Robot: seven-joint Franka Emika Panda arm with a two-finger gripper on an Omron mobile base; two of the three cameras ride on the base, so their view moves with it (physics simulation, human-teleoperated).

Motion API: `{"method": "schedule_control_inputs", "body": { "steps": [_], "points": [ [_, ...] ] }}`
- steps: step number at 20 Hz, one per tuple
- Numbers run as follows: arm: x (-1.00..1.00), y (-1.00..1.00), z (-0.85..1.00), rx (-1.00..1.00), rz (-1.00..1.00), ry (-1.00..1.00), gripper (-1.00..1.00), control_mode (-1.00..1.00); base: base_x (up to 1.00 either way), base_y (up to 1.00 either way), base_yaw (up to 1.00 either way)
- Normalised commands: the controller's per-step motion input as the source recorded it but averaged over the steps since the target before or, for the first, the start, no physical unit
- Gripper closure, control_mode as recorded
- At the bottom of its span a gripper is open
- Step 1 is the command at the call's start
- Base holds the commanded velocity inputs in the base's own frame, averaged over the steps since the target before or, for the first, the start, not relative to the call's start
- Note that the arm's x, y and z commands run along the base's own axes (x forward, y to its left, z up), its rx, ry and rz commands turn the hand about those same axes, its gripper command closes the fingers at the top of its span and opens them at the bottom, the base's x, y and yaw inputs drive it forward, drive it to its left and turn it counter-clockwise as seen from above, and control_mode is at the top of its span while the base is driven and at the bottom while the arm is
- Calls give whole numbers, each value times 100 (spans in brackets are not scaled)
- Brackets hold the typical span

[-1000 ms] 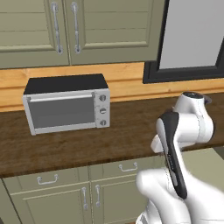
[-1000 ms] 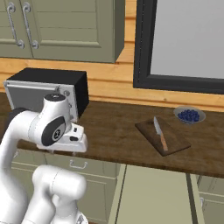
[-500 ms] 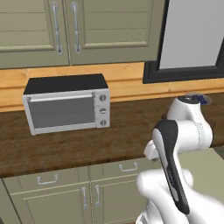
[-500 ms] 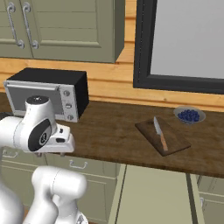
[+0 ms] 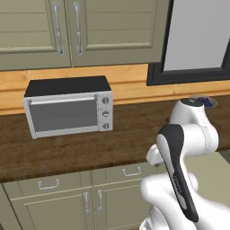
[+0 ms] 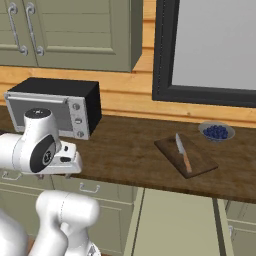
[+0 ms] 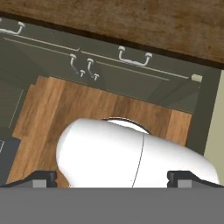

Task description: Pick up the knife from the drawer and place it on the cutting board. Then place the meat from the plate to the cutting board.

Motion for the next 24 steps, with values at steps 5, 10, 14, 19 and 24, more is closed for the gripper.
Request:
{"method": "schedule_control_inputs", "body": {
  "steps": [5,10,14,19,24],
  "points": [
    [0,0,0,0,0,0,-100,-100,0,0,0],
    [0,0,0,0,0,0,-100,100,-36,-1,0],
    [0,0,0,0,0,0,-100,100,-97,8,0],
    [0,0,0,0,0,0,-100,100,-100,5,-1],
    [0,0,0,0,0,0,-100,100,-71,-25,-14]
  ]
}}
